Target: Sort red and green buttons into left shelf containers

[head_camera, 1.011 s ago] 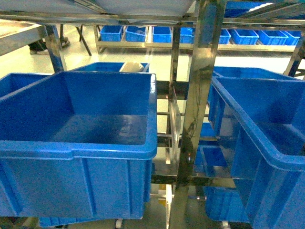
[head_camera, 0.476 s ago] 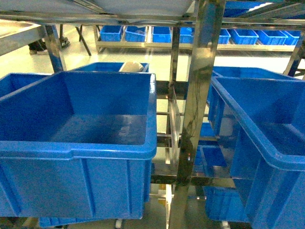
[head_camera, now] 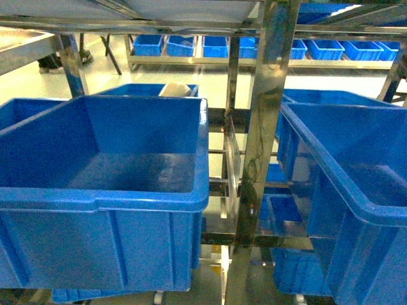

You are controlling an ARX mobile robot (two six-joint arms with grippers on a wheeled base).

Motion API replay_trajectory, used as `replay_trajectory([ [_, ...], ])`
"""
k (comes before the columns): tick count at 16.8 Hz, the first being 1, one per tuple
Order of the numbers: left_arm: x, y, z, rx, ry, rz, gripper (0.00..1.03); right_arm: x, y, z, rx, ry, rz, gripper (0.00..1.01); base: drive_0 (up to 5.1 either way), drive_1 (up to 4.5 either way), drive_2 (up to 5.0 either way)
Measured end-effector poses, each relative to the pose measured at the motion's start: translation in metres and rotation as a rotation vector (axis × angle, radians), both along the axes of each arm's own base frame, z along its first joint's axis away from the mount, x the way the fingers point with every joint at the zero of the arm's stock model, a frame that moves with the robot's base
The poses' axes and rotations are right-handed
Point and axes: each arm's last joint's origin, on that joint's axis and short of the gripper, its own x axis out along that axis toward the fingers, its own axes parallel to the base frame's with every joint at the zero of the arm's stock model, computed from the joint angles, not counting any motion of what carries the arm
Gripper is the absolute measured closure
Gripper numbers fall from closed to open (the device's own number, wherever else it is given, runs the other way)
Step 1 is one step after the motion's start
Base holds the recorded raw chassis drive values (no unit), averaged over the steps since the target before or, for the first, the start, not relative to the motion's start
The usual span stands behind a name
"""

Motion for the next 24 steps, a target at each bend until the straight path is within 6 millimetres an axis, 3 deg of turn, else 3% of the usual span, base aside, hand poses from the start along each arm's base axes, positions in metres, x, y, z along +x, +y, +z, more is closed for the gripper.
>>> replay_trajectory([
  [4, 0.004, -0.007, -0.003, 0.013, 0.033, 0.016, 0.77, 0.001, 0.0, 0.002, 0.002, -0.008, -0.001, 0.03, 0.0, 0.0, 0.0],
  [7, 0.031, -0.011, 0.004, 0.014, 0.013, -0.005, 0.77, 0.001, 0.0, 0.002, 0.004, -0.008, -0.002, 0.03, 0.0, 0.0, 0.0],
  [10, 0.085, -0.017, 0.014, 0.038, 0.041, -0.023, 0.77, 0.001, 0.0, 0.002, 0.004, -0.008, -0.002, 0.03, 0.0, 0.0, 0.0],
  [13, 0.128, -0.018, 0.001, 0.052, 0.147, -0.008, 0.77, 0.001, 0.0, 0.002, 0.004, -0.008, -0.002, 0.03, 0.0, 0.0, 0.0],
  [24, 0.201, -0.023, -0.051, 0.015, 0.441, -0.038, 0.77, 0.001, 0.0, 0.002, 0.004, -0.008, -0.002, 0.03, 0.0, 0.0, 0.0],
])
